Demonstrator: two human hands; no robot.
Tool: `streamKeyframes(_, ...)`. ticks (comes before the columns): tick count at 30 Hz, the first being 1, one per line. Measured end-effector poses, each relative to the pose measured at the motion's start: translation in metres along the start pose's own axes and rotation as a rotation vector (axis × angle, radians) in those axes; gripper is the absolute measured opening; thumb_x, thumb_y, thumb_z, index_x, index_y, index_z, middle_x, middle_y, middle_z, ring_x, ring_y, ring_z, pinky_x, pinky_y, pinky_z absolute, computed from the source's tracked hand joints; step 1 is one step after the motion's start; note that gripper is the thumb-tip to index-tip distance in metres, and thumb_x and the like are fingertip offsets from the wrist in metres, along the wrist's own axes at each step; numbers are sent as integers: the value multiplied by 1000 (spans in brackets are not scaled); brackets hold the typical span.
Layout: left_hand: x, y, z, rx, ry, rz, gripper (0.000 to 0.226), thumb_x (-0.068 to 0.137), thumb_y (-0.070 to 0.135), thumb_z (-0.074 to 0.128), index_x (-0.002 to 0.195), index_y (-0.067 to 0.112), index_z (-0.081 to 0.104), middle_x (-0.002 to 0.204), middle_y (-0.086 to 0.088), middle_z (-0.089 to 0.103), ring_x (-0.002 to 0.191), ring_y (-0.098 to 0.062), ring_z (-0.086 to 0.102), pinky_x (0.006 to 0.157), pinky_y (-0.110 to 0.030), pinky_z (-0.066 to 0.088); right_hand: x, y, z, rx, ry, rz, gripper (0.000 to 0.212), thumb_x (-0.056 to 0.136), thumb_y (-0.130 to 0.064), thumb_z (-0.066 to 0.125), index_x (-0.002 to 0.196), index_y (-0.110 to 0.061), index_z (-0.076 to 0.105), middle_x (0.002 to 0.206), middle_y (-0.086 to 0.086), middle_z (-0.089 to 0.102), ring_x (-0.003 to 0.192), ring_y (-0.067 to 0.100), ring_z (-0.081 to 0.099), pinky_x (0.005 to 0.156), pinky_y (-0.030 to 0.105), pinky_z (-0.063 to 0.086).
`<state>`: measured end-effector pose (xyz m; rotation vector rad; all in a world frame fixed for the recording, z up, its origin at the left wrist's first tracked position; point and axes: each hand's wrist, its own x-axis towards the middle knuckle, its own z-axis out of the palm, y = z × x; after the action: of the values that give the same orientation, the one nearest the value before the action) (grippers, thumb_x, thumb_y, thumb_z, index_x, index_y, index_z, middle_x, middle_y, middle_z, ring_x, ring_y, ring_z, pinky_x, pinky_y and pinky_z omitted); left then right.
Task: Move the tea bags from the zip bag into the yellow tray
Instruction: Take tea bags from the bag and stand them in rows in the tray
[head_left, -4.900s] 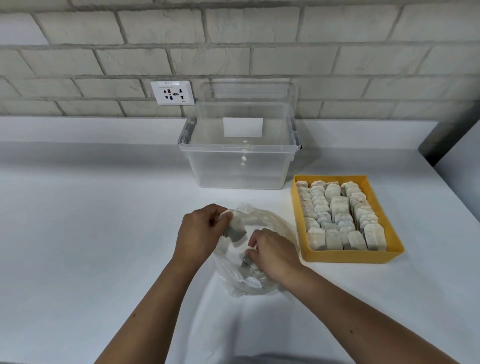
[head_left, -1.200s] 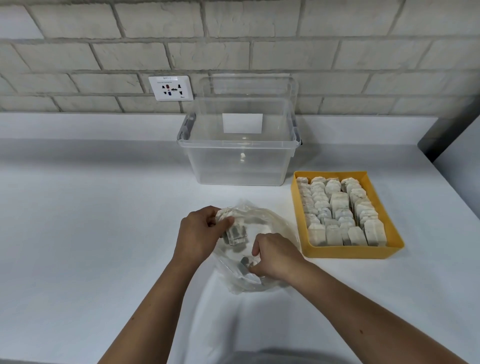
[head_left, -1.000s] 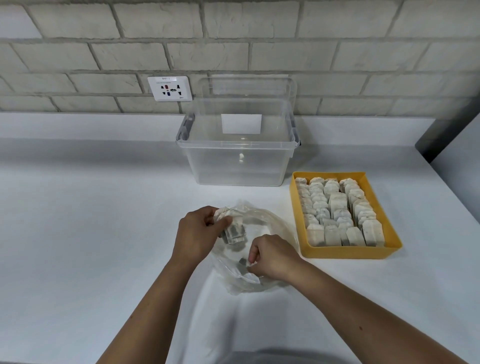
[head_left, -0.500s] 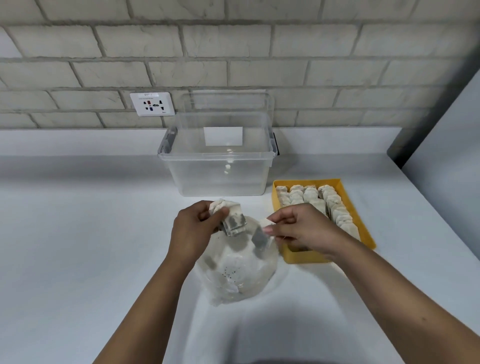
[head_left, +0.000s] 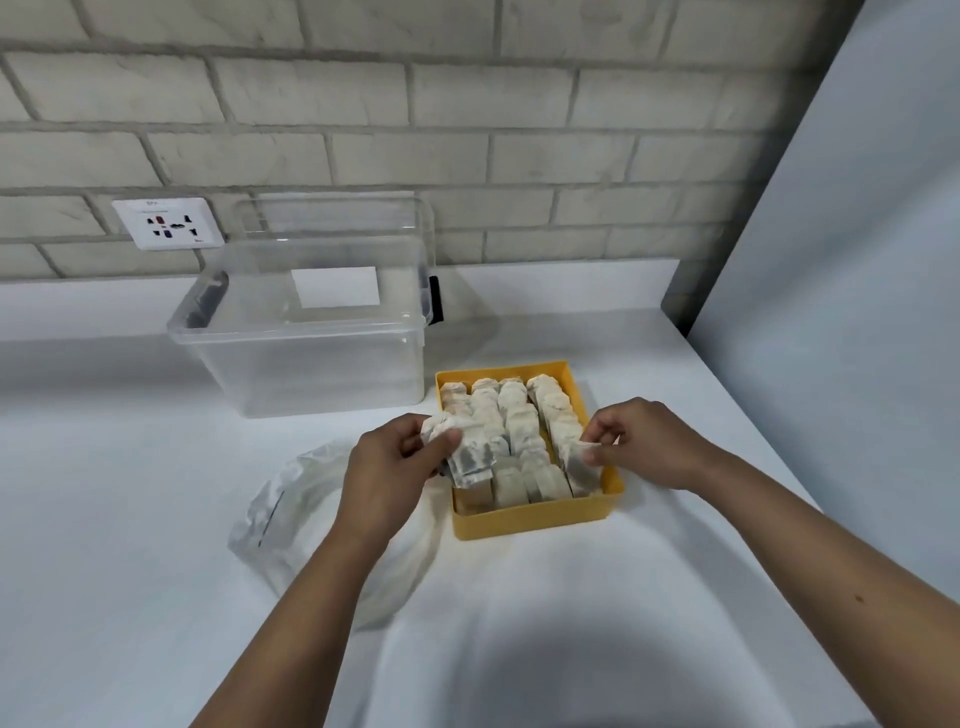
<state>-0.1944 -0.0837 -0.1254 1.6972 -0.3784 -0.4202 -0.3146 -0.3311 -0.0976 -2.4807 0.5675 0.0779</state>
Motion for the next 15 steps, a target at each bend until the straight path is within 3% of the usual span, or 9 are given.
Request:
streamKeyframes(6,6,-4,22,59,-38,-42,8,89,24,73,95,19,74,88,6,79,83,-10,75,87,-40,59,5,13,10,-146,-111,-37,11,80,-23,77,90,-23,73,81,-14,64,82,6,61,67,16,42)
streamKeyframes(9,9,-7,27,79,-53,-69,8,88,25,74,94,20,75,88,5,79,84,-13,75,90,-46,57,10,14,18,-378,-25,-103,13,83,-24,73,96,-22,74,98,-6,65,99,13,53,72,25,46)
streamKeyframes(11,12,-9,30,88,-57,-90,8,88,25,75,95,21,75,87,5,79,83,-13,75,91,-47,57,13,12,21,-539,55,-155,18,84,-28,71,101,-24,73,105,-4,58,104,15,47,67,26,43)
streamKeyframes(15,15,-11,32,90,-45,-108,9,88,24,74,96,20,75,86,5,79,80,-11,75,90,-43,58,19,10,24,-625,135,-176,21,87,-32,67,105,-23,72,110,-2,55,105,16,45,66,24,38)
